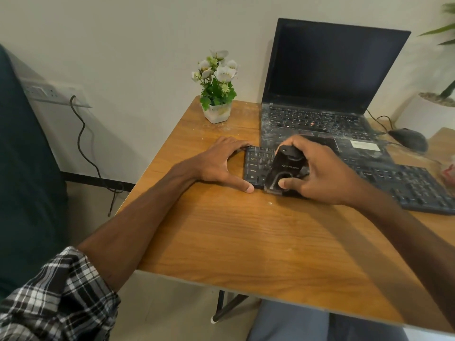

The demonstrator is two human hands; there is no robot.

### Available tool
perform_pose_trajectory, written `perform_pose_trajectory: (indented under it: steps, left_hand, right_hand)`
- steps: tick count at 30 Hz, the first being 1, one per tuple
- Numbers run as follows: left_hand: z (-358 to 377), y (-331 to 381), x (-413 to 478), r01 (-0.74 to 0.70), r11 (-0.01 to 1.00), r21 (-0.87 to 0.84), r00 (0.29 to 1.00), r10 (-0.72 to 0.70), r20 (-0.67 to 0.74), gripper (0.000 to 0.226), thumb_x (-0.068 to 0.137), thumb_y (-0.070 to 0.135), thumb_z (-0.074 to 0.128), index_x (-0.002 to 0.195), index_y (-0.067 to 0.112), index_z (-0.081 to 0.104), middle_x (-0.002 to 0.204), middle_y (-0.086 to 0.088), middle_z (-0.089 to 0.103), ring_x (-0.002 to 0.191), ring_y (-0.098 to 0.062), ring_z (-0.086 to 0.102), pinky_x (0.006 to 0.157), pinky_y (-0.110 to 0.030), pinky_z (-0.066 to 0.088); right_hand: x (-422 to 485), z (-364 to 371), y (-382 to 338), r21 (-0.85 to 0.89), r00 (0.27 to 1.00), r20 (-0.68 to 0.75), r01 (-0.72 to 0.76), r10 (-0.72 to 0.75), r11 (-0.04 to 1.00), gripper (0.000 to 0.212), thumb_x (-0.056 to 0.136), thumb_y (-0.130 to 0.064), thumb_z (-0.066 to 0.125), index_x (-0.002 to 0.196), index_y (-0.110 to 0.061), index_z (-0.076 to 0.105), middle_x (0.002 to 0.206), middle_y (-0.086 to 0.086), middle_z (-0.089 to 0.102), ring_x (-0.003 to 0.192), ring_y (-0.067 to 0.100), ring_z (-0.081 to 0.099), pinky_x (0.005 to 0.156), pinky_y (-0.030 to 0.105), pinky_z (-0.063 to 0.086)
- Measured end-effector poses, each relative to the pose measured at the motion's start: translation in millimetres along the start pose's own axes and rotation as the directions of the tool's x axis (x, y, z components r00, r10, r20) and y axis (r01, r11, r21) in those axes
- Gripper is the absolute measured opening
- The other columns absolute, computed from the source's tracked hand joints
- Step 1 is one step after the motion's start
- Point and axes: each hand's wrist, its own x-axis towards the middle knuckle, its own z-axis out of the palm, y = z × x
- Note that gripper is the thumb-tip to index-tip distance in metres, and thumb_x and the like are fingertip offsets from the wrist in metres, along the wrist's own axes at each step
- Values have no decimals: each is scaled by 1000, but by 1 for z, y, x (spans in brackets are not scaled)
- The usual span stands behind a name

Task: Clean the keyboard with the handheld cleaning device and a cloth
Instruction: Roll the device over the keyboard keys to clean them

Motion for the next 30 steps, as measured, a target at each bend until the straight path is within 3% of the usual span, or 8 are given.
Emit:
perform_pose_trajectory:
  steps: [7,12,17,24,26,30]
  left_hand:
    - [0,1,-1,3,1000,-3,1000,-3,-8,134,51,85,77,162,33,25,151,11,36,137,-9,30,112,-35,32]
    - [-1,2,-1,10,1000,-16,1000,-10,-4,132,52,81,79,162,33,24,150,11,35,136,-8,29,110,-33,32]
    - [-2,4,-3,7,1000,-18,1000,-7,-6,127,58,74,83,163,33,24,152,9,34,137,-7,27,110,-33,30]
    - [-2,5,-3,21,1000,-10,1000,-21,-7,130,55,77,82,163,34,24,155,9,33,136,-6,26,109,-32,30]
    - [-2,4,-3,16,1000,-9,1000,-16,-7,128,57,75,82,163,34,24,155,8,33,136,-7,26,110,-32,30]
    - [-3,6,-4,13,1000,-11,1000,-13,-2,128,56,76,81,163,33,23,154,8,33,137,-8,27,113,-34,31]
  right_hand:
    - [-10,9,4,34,988,-152,5,0,999,55,78,-8,83,118,-26,50,104,-15,63,96,4,64,75,18,55]
    - [-32,13,9,54,988,-141,69,-60,996,53,78,-10,83,118,-24,51,103,-15,65,95,4,67,78,36,60]
    - [-20,6,5,115,961,-276,57,-23,992,54,78,-7,83,119,-23,52,103,-17,63,97,4,66,79,33,62]
    - [-48,37,10,50,964,-231,150,-135,987,49,82,-7,77,116,-26,49,101,-9,68,92,8,67,76,38,57]
    - [-45,27,10,52,970,-207,141,-127,989,51,80,-7,80,117,-24,50,100,-11,68,92,6,67,77,35,58]
    - [-36,7,5,73,939,-333,118,-87,990,56,77,-6,84,121,-20,51,101,-16,65,97,-1,65,80,17,56]
